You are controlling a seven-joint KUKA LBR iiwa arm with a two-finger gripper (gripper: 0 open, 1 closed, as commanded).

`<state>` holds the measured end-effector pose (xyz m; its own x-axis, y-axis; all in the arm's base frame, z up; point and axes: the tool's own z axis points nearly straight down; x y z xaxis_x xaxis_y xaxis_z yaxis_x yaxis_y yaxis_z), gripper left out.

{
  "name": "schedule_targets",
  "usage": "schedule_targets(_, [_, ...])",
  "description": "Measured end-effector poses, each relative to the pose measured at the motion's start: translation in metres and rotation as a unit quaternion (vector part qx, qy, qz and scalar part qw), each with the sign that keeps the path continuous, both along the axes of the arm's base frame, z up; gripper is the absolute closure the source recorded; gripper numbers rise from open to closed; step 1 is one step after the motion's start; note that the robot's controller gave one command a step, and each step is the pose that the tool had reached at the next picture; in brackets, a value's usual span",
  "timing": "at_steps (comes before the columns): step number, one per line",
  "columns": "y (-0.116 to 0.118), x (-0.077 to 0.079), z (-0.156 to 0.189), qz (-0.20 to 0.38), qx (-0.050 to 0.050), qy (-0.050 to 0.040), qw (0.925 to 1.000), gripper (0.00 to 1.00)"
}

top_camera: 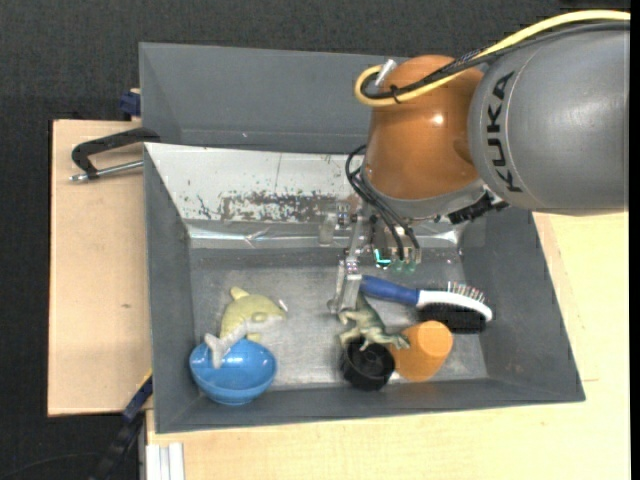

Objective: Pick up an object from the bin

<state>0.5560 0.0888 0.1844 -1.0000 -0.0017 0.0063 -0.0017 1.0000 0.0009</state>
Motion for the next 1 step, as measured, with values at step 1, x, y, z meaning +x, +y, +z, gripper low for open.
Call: schedule_targets(1, [0.1236, 0.001, -0.1159, 0.141, 0.001, -0.0014, 0.9901, 0.0])
